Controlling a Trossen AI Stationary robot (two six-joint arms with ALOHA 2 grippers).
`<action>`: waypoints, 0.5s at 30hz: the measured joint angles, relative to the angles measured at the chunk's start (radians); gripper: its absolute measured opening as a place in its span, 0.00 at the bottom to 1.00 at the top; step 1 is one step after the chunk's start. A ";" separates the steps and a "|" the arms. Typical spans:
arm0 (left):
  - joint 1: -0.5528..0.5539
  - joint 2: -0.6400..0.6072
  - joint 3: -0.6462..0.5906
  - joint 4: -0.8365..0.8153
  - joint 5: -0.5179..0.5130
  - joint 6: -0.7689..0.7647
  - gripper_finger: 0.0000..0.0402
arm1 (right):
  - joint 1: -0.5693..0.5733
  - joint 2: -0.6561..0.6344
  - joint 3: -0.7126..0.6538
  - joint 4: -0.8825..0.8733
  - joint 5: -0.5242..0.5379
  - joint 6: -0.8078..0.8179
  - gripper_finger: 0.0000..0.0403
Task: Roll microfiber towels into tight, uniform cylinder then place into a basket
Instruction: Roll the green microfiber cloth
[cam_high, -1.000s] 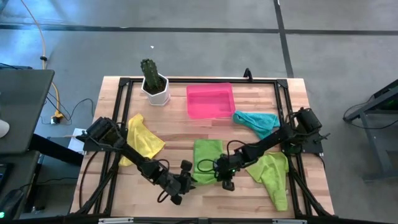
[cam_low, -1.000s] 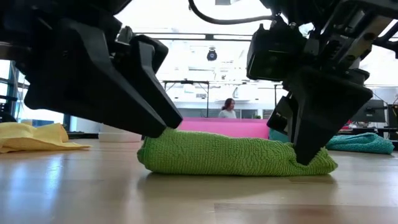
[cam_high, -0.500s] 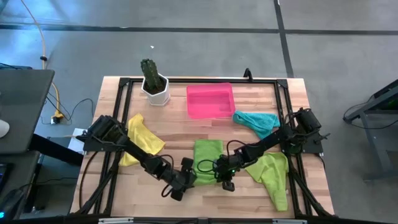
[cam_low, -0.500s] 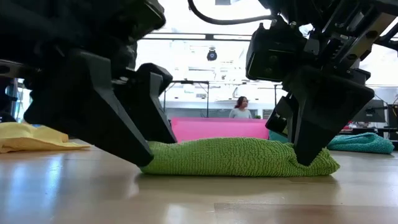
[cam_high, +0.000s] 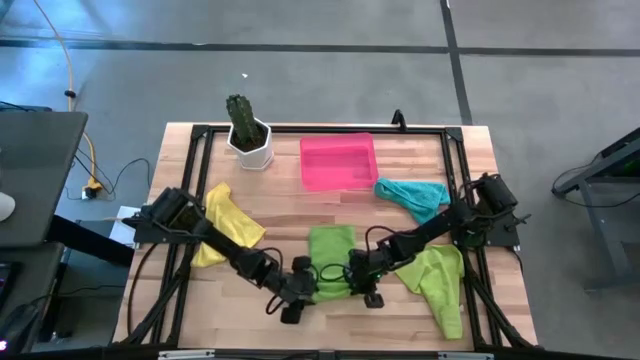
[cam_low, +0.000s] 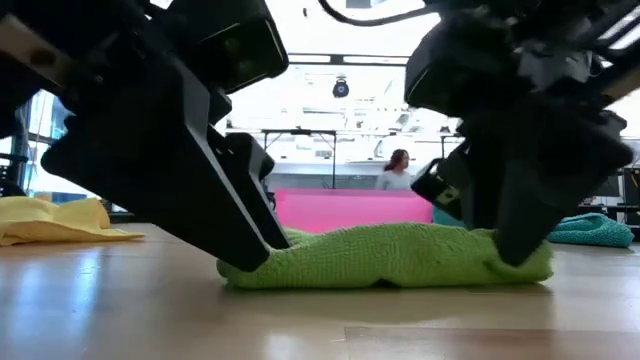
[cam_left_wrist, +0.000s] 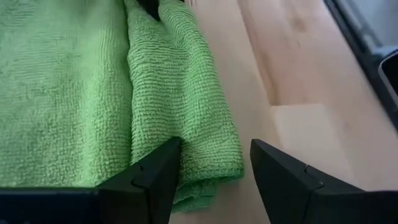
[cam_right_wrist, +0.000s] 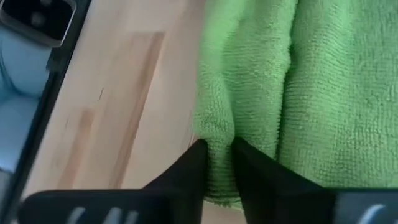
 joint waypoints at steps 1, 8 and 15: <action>-0.006 0.003 -0.001 0.014 -0.004 -0.017 0.46 | 0.000 -0.013 -0.001 -0.009 0.001 -0.034 0.24; -0.029 0.012 -0.006 0.117 0.014 -0.105 0.46 | 0.011 -0.167 -0.003 -0.083 0.007 -0.233 0.41; -0.021 0.011 -0.006 0.119 0.010 -0.199 0.46 | 0.138 -0.174 -0.002 -0.092 0.202 -0.447 0.44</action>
